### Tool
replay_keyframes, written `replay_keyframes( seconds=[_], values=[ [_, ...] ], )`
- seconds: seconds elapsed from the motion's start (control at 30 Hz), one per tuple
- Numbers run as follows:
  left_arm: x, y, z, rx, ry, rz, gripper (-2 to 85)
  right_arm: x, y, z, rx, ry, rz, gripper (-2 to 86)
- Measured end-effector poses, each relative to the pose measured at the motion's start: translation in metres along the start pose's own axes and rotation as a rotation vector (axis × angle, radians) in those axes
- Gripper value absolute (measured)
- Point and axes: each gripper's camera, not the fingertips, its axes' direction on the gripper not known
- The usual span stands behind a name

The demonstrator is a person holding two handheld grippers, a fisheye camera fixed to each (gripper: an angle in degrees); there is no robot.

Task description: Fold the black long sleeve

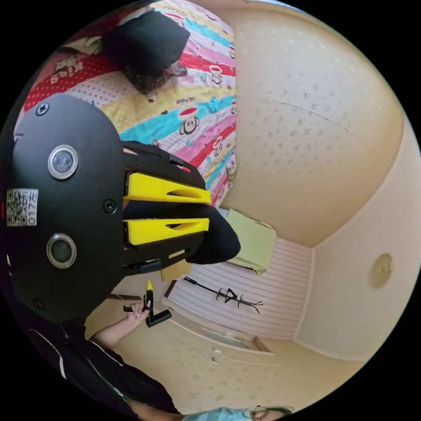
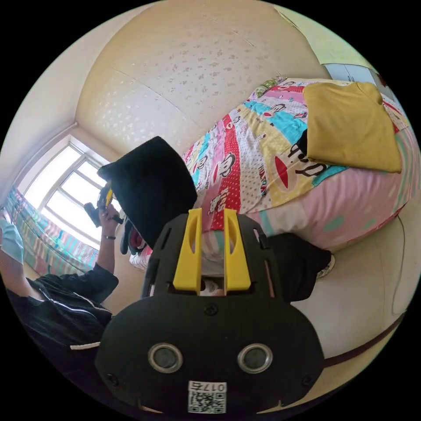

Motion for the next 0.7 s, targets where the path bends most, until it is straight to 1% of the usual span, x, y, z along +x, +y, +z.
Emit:
replay_keyframes(
  seconds=[0.03, 0.07, 0.17, 0.2, 0.27, 0.3, 0.37, 0.43, 0.47, 0.5, 0.53, 0.6, 0.63, 0.67, 0.7],
  values=[
    [-0.018, 0.023, 0.01, -0.06, -0.049, -0.096, 1.1, 0.0, 0.001, 0.003, -0.013, 0.005, -0.001, 8.9],
    [-0.034, 0.047, 0.01, -0.094, -0.023, -0.177, 0.5, 0.0, 0.002, 0.009, -0.035, 0.011, -0.008, 9.6],
    [-0.062, 0.102, -0.012, -0.091, 0.131, -0.318, 0.5, 0.0, 0.002, 0.028, -0.063, 0.016, -0.025, 11.5],
    [-0.066, 0.112, -0.017, -0.087, 0.15, -0.355, 0.8, -0.001, 0.001, 0.037, -0.056, 0.019, -0.032, 12.3],
    [-0.082, 0.146, -0.038, -0.098, 0.245, -0.489, 4.1, -0.005, -0.004, 0.054, -0.035, 0.016, -0.052, 13.4],
    [-0.084, 0.153, -0.044, -0.1, 0.273, -0.508, 4.4, -0.01, -0.011, 0.069, -0.027, 0.014, -0.084, 14.0],
    [-0.083, 0.171, -0.07, -0.078, 0.341, -0.521, 5.0, -0.019, -0.026, 0.095, -0.018, 0.044, -0.153, 14.5],
    [-0.078, 0.176, -0.092, -0.069, 0.337, -0.502, 5.1, -0.024, -0.044, 0.124, -0.007, 0.174, -0.213, 14.9],
    [-0.075, 0.176, -0.106, -0.07, 0.326, -0.479, 5.1, -0.021, -0.055, 0.147, -0.007, 0.315, -0.215, 14.9],
    [-0.073, 0.175, -0.113, -0.071, 0.317, -0.47, 5.1, -0.012, -0.065, 0.172, -0.051, 0.414, -0.207, 14.6],
    [-0.072, 0.172, -0.126, -0.071, 0.292, -0.455, 5.2, -0.007, -0.07, 0.185, -0.092, 0.424, -0.204, 14.3],
    [-0.071, 0.164, -0.143, -0.069, 0.251, -0.427, 5.4, 0.018, -0.081, 0.234, -0.297, 0.306, -0.14, 11.5],
    [-0.071, 0.158, -0.153, -0.069, 0.228, -0.407, 5.5, 0.021, -0.082, 0.24, -0.311, 0.284, -0.116, 10.2],
    [-0.073, 0.151, -0.163, -0.071, 0.207, -0.393, 5.5, 0.017, -0.085, 0.24, -0.258, 0.251, -0.11, 7.6],
    [-0.074, 0.148, -0.168, -0.069, 0.198, -0.389, 5.5, 0.002, -0.094, 0.232, -0.179, 0.208, -0.156, 6.5]
  ],
)
